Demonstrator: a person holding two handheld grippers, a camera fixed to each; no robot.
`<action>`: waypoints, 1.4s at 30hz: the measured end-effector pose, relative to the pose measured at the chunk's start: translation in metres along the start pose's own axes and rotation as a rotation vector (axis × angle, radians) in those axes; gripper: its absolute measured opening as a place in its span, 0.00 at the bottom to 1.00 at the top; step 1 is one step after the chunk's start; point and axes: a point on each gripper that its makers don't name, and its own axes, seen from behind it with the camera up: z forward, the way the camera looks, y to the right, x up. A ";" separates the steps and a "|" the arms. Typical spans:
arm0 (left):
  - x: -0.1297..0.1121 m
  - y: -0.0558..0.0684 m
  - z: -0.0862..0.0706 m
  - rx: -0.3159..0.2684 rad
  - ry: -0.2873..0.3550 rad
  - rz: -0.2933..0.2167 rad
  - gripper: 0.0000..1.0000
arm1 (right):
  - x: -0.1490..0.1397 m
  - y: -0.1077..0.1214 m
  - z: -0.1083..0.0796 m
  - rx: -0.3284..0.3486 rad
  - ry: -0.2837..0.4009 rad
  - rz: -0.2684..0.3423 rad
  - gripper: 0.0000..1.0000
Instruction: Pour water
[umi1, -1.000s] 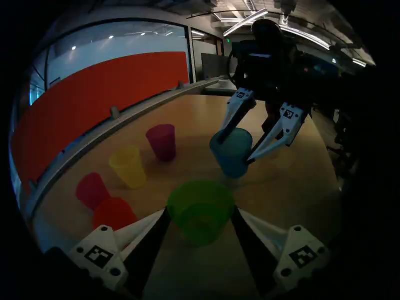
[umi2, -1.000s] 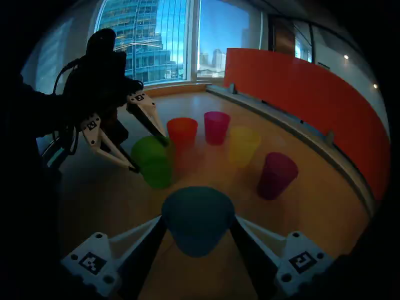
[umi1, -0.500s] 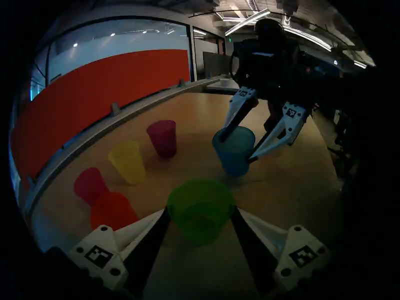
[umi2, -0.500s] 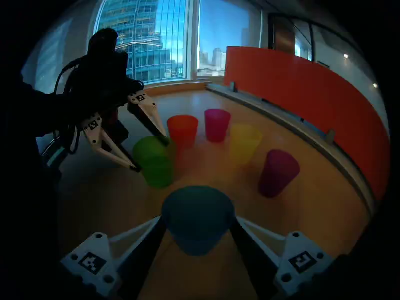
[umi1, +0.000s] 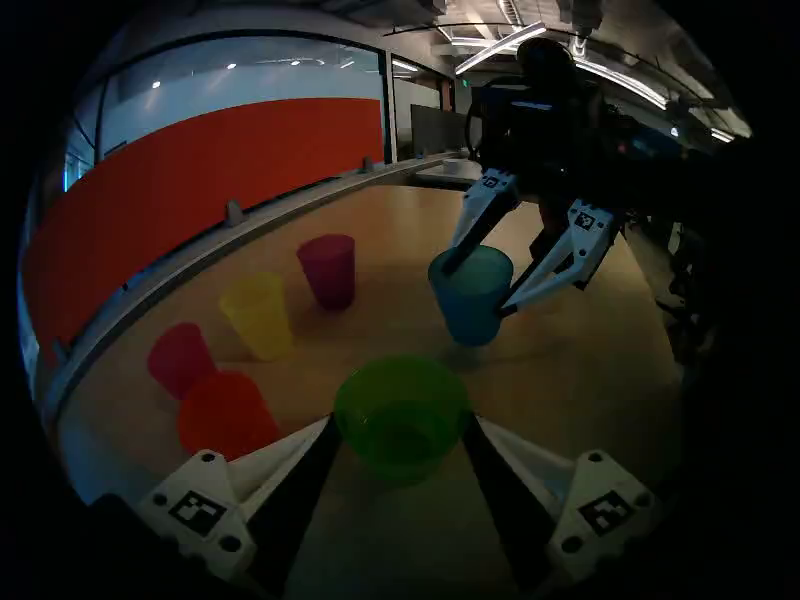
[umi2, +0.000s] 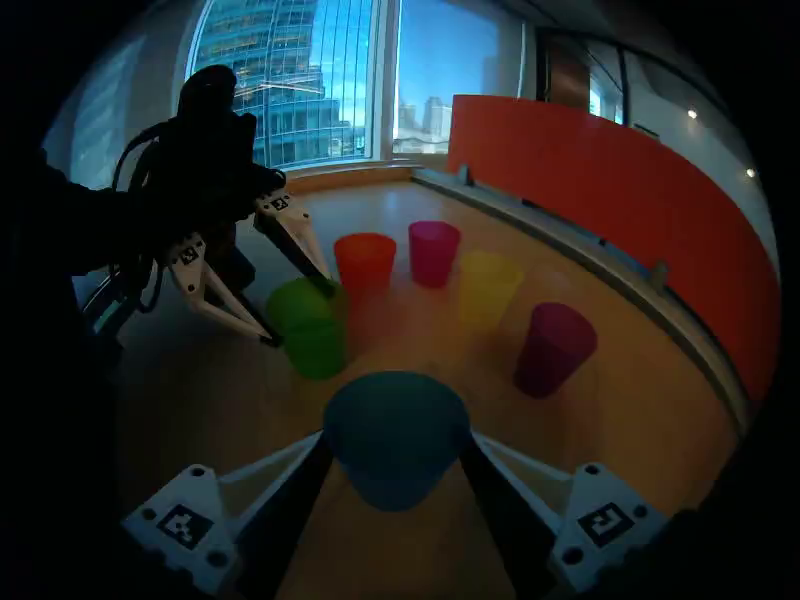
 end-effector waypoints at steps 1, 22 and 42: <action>-0.001 0.000 -0.001 0.001 0.000 -0.003 0.86 | 0.000 0.000 0.000 -0.001 0.000 0.000 0.91; -0.005 -0.005 -0.001 0.030 -0.016 -0.009 0.92 | -0.001 -0.001 -0.001 -0.003 0.001 -0.001 0.91; -0.021 -0.004 -0.012 0.037 -0.058 -0.015 0.96 | -0.010 -0.005 0.007 0.001 -0.002 0.018 0.91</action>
